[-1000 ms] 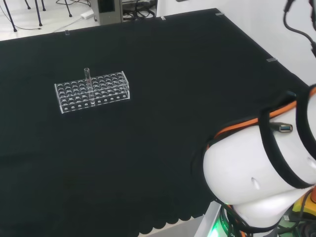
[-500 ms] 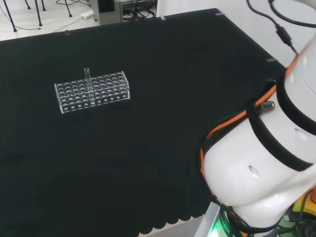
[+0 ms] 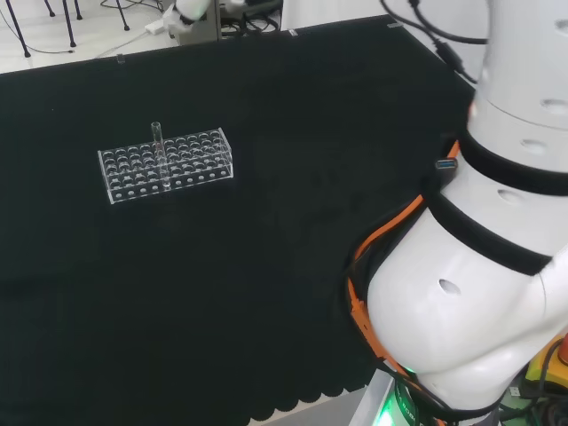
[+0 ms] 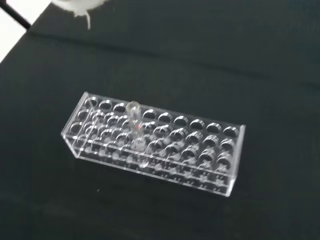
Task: Pick up the test tube.
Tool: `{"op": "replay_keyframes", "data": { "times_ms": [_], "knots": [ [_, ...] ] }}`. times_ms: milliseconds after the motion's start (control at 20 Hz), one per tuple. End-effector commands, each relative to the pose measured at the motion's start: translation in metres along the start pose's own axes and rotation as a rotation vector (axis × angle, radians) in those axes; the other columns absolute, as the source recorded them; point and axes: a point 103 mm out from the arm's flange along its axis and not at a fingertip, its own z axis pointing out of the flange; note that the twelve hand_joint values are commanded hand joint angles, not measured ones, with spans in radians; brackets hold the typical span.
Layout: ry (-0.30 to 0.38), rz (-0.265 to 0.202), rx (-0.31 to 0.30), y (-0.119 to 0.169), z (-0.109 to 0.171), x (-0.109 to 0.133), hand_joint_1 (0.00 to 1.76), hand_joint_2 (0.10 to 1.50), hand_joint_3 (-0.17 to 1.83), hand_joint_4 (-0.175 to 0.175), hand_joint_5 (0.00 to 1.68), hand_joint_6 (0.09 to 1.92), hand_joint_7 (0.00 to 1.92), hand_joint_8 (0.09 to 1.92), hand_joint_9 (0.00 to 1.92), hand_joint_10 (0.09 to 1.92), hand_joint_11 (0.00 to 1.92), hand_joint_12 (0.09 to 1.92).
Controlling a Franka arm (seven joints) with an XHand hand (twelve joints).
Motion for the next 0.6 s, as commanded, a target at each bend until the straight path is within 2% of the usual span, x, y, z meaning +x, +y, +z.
{"op": "replay_keyframes", "data": {
  "times_ms": [50, 400, 600],
  "knots": [
    [0.012, -0.044, 0.113, 0.032, 0.042, 0.028, 0.77, 0.71, 0.6, -0.063, 0.17, 0.09, 0.1, 0.83, 0.01, 0.98, 0.0, 1.3],
    [0.029, -0.076, 0.141, 0.057, 0.068, 0.039, 0.78, 0.71, 0.6, -0.065, 0.18, 0.09, 0.11, 0.83, 0.02, 0.99, 0.0, 1.31],
    [0.019, -0.075, 0.177, 0.076, 0.09, 0.046, 0.79, 0.7, 0.6, -0.068, 0.19, 0.09, 0.13, 0.84, 0.04, 1.0, 0.0, 1.32]
  ]
}}
